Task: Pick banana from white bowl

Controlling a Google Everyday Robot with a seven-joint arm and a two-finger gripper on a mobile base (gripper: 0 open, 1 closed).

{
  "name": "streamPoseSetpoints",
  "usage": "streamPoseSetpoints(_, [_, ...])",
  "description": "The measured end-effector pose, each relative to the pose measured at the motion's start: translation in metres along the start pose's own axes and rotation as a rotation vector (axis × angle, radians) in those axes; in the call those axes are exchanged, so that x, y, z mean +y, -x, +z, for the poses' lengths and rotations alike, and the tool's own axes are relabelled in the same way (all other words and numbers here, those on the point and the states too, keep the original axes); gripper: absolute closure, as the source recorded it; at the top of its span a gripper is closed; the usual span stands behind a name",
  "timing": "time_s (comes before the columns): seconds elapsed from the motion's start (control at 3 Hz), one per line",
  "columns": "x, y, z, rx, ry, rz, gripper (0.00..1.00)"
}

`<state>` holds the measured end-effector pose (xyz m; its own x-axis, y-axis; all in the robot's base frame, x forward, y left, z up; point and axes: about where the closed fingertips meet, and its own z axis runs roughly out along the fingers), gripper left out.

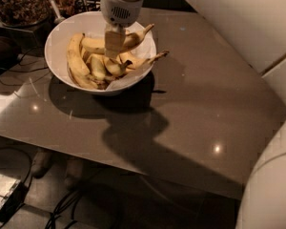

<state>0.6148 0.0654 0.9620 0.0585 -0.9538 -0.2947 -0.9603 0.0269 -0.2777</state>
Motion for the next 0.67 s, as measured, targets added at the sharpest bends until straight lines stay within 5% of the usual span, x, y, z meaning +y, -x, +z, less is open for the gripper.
streamPoseSetpoints(0.67, [0.002,-0.049,-0.027,-0.181,0.038,-0.080,1.00])
